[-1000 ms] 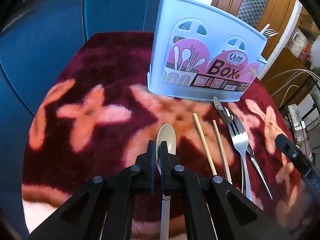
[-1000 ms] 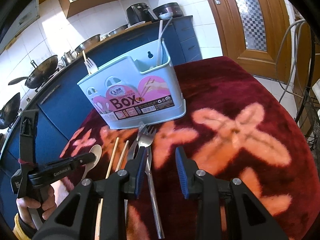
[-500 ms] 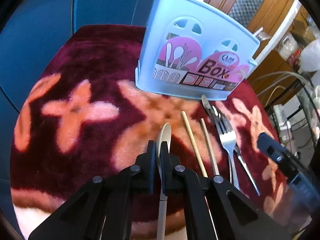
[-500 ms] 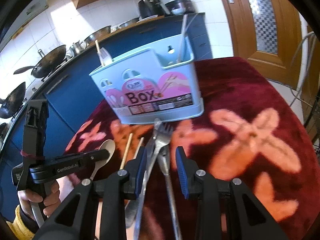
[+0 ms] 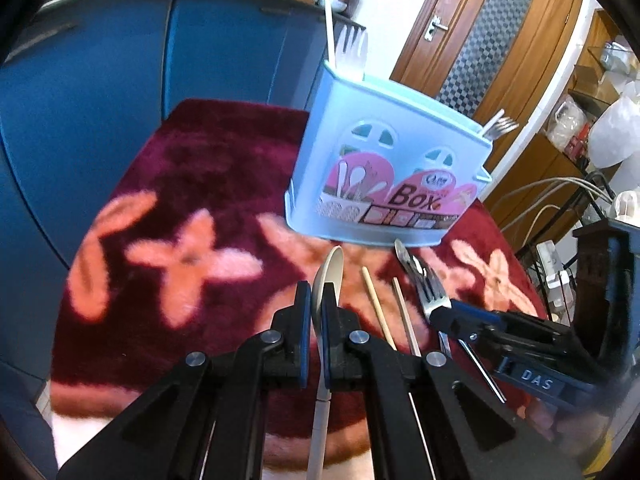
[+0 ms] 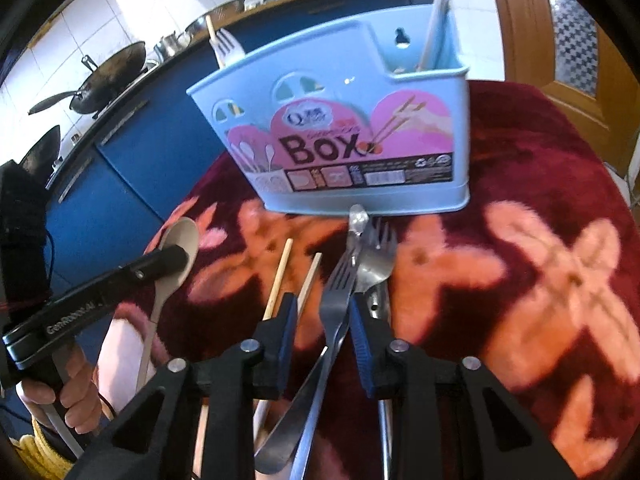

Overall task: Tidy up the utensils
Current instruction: 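Grasp a wooden spoon with the left gripper while the right grasps a silver fork, then lift the wooden spoon and silver fork and carry both over the caddy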

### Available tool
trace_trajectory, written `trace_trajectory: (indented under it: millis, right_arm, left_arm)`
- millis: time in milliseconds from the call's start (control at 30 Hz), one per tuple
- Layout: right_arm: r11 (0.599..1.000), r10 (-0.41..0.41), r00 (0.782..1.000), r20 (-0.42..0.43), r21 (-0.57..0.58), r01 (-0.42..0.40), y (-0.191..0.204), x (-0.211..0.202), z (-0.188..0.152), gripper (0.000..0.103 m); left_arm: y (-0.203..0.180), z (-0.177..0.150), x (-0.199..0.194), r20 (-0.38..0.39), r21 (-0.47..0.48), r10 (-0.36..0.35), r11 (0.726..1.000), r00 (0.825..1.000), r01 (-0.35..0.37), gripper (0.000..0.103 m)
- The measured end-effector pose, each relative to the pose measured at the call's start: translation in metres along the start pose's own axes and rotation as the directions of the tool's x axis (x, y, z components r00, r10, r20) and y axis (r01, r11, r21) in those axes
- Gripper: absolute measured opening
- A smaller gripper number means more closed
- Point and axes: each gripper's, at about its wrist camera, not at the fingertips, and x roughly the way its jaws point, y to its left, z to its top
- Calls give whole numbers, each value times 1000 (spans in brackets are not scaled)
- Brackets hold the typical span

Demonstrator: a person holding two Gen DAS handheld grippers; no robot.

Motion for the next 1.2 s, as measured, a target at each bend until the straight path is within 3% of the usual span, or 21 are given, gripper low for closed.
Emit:
trace_trajectory:
  millis: [100,267,533,867,1033,1200]
  right_arm:
    - [1000,26,998,-52,-7,-26,2,6,6,11]
    - [1000,16,988,-153,-8,-18,1,24,16,10]
    - [1000,8,983,-182,22,-4,0,24,24,3]
    - [996,71,997,37,52,-73,-2,-33,12,3]
    - [997,59,982,179,39,-67,1,-67,13,3]
    - [999,29,952,304,23,-38,1,-100,17,3]
  left_arm:
    - [4,3,-6,21,-4,-5,1000,1000,5,3]
    - [9,4,-9,30,-17,-13,1000,999,14,2]
    - [9,4,-19,57,-33,-28,999,998,30,3]
    - [-5,16,-32,117,-32,-51,998,992,55,3]
    - [-18,28,-33,149,-34,-81,996,985,87,3]
    - [-33,44,-36,185,-20,-107,993,977,113,3]
